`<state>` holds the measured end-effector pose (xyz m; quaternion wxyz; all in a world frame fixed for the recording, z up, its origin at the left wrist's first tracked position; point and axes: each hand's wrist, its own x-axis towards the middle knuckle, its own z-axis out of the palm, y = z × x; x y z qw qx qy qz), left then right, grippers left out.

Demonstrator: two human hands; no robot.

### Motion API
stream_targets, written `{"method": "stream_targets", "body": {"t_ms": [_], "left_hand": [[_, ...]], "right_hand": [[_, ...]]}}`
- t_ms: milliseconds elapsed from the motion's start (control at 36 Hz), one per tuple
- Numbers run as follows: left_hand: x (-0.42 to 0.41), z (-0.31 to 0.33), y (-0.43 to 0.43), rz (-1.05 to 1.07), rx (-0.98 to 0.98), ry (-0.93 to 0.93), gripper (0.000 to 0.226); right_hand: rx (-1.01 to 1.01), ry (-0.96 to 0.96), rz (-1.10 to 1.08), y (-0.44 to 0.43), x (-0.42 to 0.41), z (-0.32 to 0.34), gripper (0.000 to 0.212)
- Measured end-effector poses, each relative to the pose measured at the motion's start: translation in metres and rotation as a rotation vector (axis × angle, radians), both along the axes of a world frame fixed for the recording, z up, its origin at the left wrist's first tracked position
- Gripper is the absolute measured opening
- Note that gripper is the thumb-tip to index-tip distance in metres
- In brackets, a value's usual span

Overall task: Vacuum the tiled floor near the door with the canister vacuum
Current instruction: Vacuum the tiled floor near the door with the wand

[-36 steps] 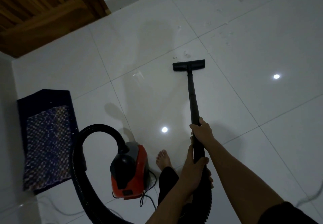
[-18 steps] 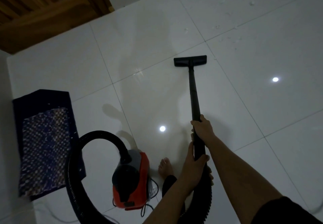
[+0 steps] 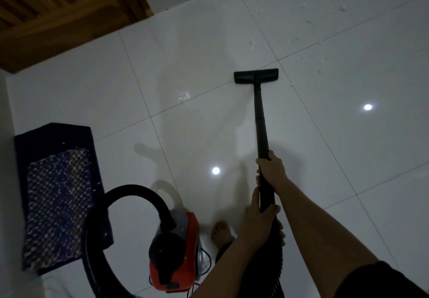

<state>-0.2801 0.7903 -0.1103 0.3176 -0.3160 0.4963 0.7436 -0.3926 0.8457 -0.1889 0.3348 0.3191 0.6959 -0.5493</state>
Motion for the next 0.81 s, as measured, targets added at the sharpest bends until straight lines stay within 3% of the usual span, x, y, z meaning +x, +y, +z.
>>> {"method": "stream_targets", "body": {"t_ms": [139, 472, 806], "left_hand": [[-0.016, -0.005, 0.004, -0.001, -0.029, -0.027, 0.067], [-0.033, -0.001, 0.034, 0.028, -0.041, 0.011, 0.057], [0.006, -0.006, 0.051, -0.102, -0.096, -0.020, 0.070]], "right_hand": [[-0.004, 0.008, 0.014, 0.003, -0.016, -0.001, 0.035], [-0.007, 0.015, 0.036, 0.025, -0.036, 0.005, 0.031], [0.034, 0.074, -0.030, 0.056, 0.011, 0.010, 0.031]]}}
